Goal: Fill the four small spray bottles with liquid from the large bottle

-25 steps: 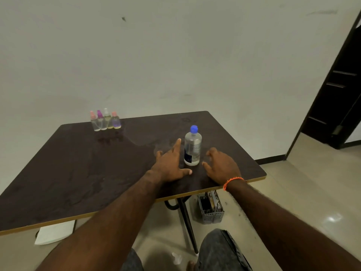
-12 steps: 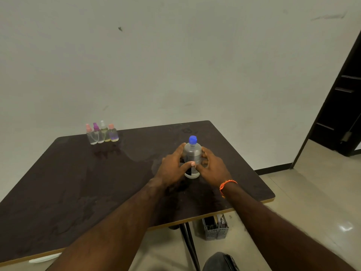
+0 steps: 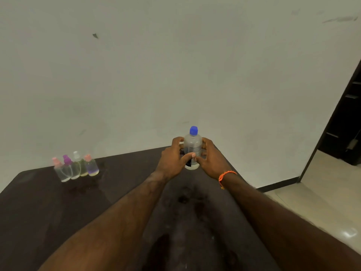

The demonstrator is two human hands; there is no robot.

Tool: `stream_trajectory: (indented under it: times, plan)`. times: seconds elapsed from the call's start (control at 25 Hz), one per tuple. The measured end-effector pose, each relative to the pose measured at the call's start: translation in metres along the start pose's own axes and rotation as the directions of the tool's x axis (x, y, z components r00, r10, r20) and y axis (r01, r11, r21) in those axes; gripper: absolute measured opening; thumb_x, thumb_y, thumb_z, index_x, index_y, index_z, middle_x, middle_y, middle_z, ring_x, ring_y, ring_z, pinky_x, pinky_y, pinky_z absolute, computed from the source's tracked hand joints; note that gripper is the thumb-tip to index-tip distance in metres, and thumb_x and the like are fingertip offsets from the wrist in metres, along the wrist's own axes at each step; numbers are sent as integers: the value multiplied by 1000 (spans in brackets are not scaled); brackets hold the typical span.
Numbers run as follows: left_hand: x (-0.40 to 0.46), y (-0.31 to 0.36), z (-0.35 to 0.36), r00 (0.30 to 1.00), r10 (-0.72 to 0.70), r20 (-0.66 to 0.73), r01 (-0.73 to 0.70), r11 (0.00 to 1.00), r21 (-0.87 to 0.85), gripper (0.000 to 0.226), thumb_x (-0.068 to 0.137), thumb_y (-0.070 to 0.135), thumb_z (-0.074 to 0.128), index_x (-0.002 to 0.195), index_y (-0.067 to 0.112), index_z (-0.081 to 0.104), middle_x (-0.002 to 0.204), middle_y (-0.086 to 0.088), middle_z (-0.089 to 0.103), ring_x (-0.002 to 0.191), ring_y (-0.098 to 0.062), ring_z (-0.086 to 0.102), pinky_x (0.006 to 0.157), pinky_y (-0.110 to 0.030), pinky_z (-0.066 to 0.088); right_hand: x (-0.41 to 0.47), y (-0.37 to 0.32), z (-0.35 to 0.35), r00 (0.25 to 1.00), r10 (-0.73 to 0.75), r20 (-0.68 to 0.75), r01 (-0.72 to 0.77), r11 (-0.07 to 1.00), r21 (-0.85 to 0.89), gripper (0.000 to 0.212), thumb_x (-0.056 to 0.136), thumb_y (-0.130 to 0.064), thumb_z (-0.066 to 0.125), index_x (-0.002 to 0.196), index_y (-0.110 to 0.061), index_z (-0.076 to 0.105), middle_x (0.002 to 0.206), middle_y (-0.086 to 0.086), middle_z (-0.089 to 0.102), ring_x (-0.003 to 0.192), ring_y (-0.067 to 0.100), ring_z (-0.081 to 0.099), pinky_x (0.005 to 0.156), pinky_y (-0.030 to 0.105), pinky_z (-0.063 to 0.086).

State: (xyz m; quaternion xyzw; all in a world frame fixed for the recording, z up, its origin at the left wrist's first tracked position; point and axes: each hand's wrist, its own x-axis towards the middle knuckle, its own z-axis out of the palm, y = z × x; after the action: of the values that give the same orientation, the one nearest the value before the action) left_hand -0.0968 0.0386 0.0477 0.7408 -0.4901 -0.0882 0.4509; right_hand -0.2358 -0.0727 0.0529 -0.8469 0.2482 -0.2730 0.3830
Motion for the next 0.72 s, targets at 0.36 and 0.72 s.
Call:
stream_trajectory:
  times: [0.36,0.72]
  plan:
    - [104,-73,49,975,-34,221,47,998,-50,87,91,7,55,164,31,15,159,-3,46,142,-22,51,120,-48,40,110,70,27,992,126,-30,-127,991,-44,58,95,-11,54,148,-28,35,135,6,59,119,28,60,103,42,49]
    - [83,-69,42,946,-232,227,220,973,75,98,96,6,57,166,19,-10,172,-8,21,156,-31,27,127,-47,24,104,75,39,975,207,-87,-217,967,-133,76,92,-9,62,156,-15,22,155,9,40,138,31,45,113,43,38]
